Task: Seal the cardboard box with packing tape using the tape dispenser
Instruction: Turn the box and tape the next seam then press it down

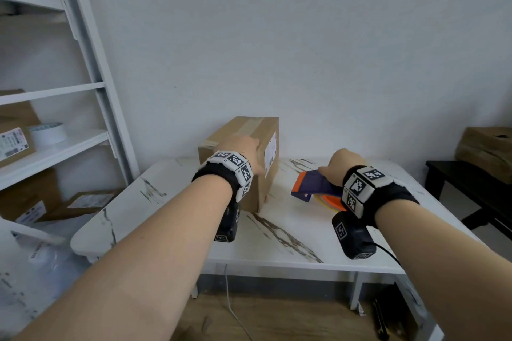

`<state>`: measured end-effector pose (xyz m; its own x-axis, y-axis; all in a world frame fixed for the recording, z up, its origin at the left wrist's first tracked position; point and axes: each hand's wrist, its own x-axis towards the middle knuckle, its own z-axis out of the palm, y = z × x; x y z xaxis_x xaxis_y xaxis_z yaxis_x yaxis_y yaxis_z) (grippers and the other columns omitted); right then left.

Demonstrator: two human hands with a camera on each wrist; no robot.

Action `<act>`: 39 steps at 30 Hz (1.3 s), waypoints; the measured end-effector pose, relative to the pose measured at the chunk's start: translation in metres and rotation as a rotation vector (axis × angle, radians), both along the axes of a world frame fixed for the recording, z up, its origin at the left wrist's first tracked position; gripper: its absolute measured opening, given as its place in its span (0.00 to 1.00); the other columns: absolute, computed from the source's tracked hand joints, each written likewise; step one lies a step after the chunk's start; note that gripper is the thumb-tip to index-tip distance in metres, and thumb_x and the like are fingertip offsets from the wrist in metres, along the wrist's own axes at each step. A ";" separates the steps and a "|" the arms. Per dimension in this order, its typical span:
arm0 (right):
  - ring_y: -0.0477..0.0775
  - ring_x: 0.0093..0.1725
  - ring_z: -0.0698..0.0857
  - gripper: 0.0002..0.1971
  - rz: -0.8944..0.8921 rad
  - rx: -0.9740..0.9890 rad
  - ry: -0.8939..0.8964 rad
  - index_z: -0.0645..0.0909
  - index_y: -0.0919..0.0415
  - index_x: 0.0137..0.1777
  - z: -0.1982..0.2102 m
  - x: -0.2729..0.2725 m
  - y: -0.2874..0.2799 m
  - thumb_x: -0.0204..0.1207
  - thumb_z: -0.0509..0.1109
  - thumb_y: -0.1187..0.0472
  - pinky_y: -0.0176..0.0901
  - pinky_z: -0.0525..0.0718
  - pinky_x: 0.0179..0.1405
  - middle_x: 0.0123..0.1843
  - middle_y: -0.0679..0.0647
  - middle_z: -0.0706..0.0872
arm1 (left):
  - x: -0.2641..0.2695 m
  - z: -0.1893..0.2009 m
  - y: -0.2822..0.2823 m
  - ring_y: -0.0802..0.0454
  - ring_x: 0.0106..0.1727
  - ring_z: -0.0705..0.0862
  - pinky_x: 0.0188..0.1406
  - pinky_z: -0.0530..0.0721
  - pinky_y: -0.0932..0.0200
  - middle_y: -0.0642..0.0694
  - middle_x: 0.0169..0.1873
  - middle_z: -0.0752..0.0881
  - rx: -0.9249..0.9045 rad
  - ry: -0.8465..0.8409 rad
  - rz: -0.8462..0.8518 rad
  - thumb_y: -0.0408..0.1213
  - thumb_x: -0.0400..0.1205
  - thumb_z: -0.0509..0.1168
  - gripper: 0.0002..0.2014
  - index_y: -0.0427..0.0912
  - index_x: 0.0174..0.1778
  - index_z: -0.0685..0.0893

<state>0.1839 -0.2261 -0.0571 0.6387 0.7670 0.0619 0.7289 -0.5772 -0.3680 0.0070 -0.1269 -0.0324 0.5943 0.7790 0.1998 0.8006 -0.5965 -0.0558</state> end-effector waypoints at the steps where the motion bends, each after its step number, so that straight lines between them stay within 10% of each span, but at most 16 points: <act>1: 0.61 0.40 0.77 0.20 0.012 -0.007 -0.009 0.67 0.61 0.25 -0.002 -0.003 0.000 0.77 0.65 0.55 0.40 0.71 0.32 0.28 0.55 0.73 | -0.001 0.002 0.000 0.43 0.51 0.85 0.44 0.83 0.52 0.44 0.54 0.85 -0.007 0.037 0.008 0.46 0.74 0.70 0.24 0.44 0.66 0.78; 7: 0.51 0.24 0.70 0.19 0.069 -0.038 -0.022 0.67 0.61 0.25 -0.005 -0.025 -0.004 0.75 0.66 0.58 0.36 0.63 0.20 0.25 0.53 0.72 | -0.007 0.007 0.001 0.43 0.58 0.84 0.47 0.81 0.54 0.43 0.58 0.85 0.004 0.079 -0.009 0.35 0.78 0.66 0.18 0.43 0.65 0.79; 15: 0.55 0.32 0.75 0.19 0.227 -0.244 -0.139 0.63 0.61 0.27 -0.018 -0.060 -0.005 0.77 0.64 0.58 0.39 0.72 0.27 0.28 0.53 0.69 | -0.016 0.005 -0.007 0.44 0.60 0.84 0.62 0.83 0.46 0.44 0.60 0.86 0.034 -0.057 -0.068 0.49 0.83 0.59 0.18 0.41 0.63 0.83; 19: 0.58 0.43 0.76 0.18 0.256 -0.332 -0.183 0.63 0.60 0.28 -0.019 -0.069 -0.004 0.76 0.65 0.60 0.43 0.75 0.40 0.28 0.53 0.69 | -0.030 0.009 -0.012 0.43 0.76 0.73 0.76 0.71 0.47 0.43 0.76 0.74 -0.104 -0.032 -0.099 0.48 0.80 0.66 0.30 0.42 0.78 0.70; 24: 0.62 0.50 0.85 0.06 0.198 0.010 -0.122 0.79 0.63 0.39 -0.005 -0.083 0.004 0.75 0.61 0.67 0.41 0.76 0.40 0.47 0.59 0.86 | -0.066 0.010 -0.009 0.41 0.75 0.73 0.74 0.71 0.47 0.39 0.75 0.73 -0.088 -0.338 0.013 0.43 0.86 0.54 0.22 0.40 0.75 0.72; 29: 0.61 0.64 0.82 0.21 0.216 0.263 0.075 0.81 0.63 0.66 0.005 -0.093 0.025 0.77 0.56 0.74 0.46 0.81 0.64 0.64 0.61 0.85 | -0.103 -0.010 0.014 0.41 0.73 0.77 0.74 0.73 0.50 0.38 0.72 0.78 -0.181 -0.516 0.154 0.25 0.82 0.51 0.25 0.40 0.76 0.73; 39: 0.57 0.47 0.87 0.22 0.328 0.484 0.169 0.83 0.58 0.64 0.004 -0.082 0.033 0.73 0.61 0.75 0.44 0.84 0.55 0.44 0.61 0.92 | -0.111 -0.013 0.022 0.48 0.70 0.80 0.71 0.75 0.56 0.45 0.70 0.82 -0.162 -0.430 0.021 0.29 0.81 0.63 0.21 0.48 0.71 0.80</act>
<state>0.1019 -0.1927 -0.0531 0.4054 0.8356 0.3707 0.7489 -0.0710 -0.6588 -0.1043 -0.1052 -0.0458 0.4676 0.8318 0.2992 0.7431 -0.5532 0.3766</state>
